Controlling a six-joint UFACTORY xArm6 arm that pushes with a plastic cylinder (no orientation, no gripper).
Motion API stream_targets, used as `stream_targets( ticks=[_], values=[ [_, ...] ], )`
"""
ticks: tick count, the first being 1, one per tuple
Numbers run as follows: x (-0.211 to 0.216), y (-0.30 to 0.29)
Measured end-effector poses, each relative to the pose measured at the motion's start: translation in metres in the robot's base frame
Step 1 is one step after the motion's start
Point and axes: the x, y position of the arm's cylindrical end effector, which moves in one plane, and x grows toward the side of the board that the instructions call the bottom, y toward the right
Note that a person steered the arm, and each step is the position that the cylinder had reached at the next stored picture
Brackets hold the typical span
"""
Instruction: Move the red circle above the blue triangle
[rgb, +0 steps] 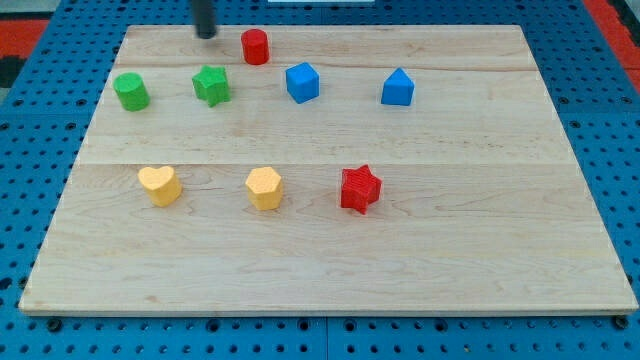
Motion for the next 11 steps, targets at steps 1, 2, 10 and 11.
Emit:
stream_targets(
  ticks=[1,2,10,11],
  values=[
    [0.011,0.001],
    [0.033,0.072],
    [0.005,0.309],
    [0.007,0.320]
  ],
)
